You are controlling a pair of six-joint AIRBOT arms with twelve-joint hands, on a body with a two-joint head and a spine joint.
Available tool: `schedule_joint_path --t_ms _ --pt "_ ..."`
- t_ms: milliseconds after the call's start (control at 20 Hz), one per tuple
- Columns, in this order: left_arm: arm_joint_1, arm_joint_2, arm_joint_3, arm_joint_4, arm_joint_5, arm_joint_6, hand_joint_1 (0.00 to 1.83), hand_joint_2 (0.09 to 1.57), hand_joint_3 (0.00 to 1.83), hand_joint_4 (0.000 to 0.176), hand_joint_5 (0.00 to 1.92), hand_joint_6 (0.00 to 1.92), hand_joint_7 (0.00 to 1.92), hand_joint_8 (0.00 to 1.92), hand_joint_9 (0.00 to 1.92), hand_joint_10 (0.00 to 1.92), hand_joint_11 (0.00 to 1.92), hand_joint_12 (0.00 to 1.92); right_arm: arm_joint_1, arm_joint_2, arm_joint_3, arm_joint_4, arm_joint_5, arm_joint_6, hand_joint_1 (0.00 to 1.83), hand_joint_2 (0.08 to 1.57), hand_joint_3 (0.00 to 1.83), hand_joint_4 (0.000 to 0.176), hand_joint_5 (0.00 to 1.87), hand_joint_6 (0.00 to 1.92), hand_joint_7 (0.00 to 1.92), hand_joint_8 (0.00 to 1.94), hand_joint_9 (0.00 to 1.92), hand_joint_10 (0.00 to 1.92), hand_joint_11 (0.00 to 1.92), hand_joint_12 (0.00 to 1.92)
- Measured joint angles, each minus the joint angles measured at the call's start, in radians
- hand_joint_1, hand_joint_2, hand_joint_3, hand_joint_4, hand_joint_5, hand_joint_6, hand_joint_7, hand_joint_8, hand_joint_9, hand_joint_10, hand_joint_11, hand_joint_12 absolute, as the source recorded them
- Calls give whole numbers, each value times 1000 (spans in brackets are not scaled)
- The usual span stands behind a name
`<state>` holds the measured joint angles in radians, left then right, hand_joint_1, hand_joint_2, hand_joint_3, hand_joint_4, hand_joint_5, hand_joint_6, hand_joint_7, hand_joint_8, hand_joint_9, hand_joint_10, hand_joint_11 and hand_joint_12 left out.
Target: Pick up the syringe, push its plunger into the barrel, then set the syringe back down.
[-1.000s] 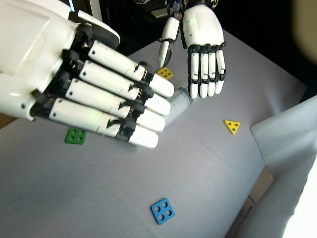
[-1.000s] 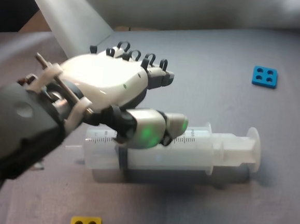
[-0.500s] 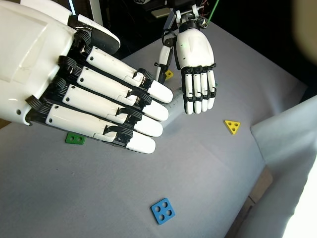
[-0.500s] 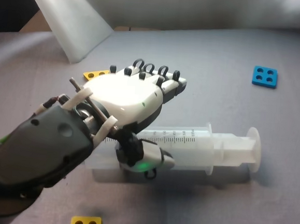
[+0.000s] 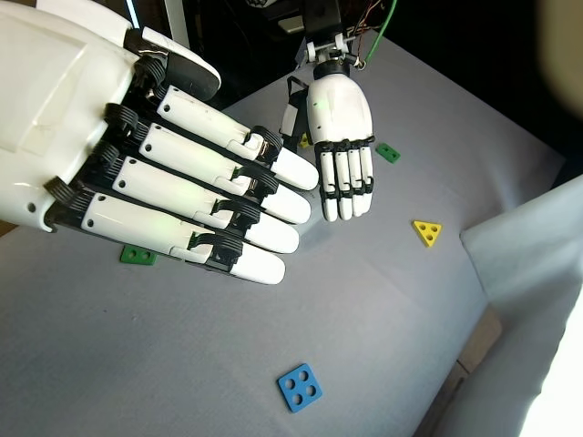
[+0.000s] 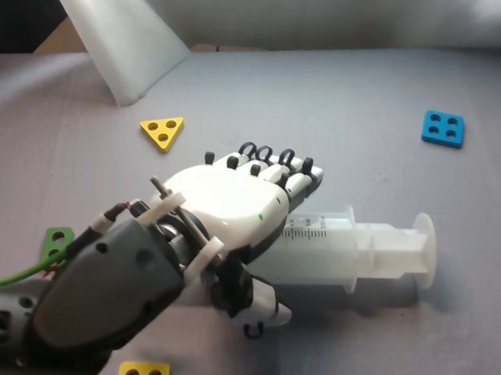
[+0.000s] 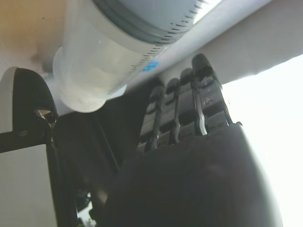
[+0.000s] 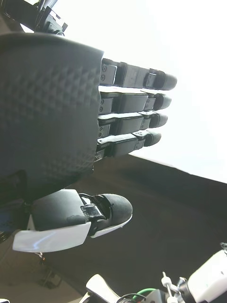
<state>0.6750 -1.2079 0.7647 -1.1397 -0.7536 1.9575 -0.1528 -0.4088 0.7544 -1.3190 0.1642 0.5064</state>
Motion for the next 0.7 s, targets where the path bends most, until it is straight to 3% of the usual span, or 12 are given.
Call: schedule_joint_path --t_ms 350,700 --pt "17 -92 94 7 -1 0 1091 965 1 0 143 4 146 5 144 10 0 668 0 0 0 14 -1 14 0 1295 4 0 136 0 110 0 75 0 0 210" --pt "45 -111 120 23 -19 -21 1157 963 0 0 146 0 152 0 159 5 0 702 0 0 0 16 -2 14 0 1292 0 0 148 3 120 5 82 3 0 190"
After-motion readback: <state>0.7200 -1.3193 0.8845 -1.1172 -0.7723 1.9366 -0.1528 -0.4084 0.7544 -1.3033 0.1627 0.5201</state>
